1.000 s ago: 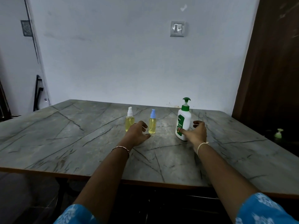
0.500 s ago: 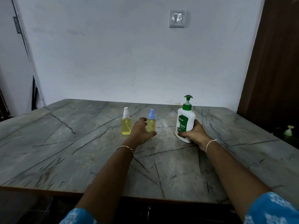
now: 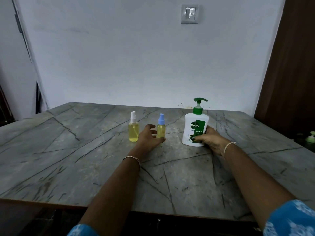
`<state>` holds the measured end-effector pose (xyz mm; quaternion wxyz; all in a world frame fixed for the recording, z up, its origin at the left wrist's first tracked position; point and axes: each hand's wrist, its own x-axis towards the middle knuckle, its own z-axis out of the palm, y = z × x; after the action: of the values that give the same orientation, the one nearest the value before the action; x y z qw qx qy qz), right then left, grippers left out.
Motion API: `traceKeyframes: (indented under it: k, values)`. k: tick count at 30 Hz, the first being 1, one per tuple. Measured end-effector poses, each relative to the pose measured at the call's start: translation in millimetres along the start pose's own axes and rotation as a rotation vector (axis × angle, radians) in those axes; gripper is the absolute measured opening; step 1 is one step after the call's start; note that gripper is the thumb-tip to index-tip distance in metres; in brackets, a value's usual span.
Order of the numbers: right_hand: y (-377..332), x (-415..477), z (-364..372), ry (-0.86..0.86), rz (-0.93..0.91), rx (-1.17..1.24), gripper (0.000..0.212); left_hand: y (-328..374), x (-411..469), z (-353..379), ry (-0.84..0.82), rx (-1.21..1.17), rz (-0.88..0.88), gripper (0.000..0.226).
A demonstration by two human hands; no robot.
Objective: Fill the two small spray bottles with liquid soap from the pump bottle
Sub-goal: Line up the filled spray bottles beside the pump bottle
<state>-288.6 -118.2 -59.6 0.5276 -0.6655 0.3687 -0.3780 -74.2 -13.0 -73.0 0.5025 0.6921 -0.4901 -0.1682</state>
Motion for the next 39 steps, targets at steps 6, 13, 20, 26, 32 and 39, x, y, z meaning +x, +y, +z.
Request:
traceKeyframes:
  k: [6,13,20,26,32,39]
  values:
    - [0.3,1.2,0.6,-0.010,-0.011,0.002,0.039,-1.1,-0.8,0.6,0.005,-0.006,0.009,0.072]
    - [3.1,1.6,-1.0,-0.035,-0.055,0.046,0.040,-0.8,-4.2,0.6,0.014,0.031,0.051,0.061]
    - [5.6,9.0,-6.3,-0.125,-0.018,0.079,0.052,-0.4,-4.8,-0.3,-0.009,0.020,0.040,0.060]
    - [9.0,10.8,-5.7,-0.118,-0.014,0.110,0.042,-2.8,-2.3,-0.4,-0.029,0.002,0.014,0.062]
    - [7.8,10.9,-5.8,-0.134,0.002,0.117,0.043,-1.5,-3.0,-0.6,-0.042,-0.004,0.009,0.065]
    - [7.0,8.4,-4.4,-0.134,-0.007,0.110,0.040,-0.2,-3.9,-0.6,-0.053,0.015,0.005,0.067]
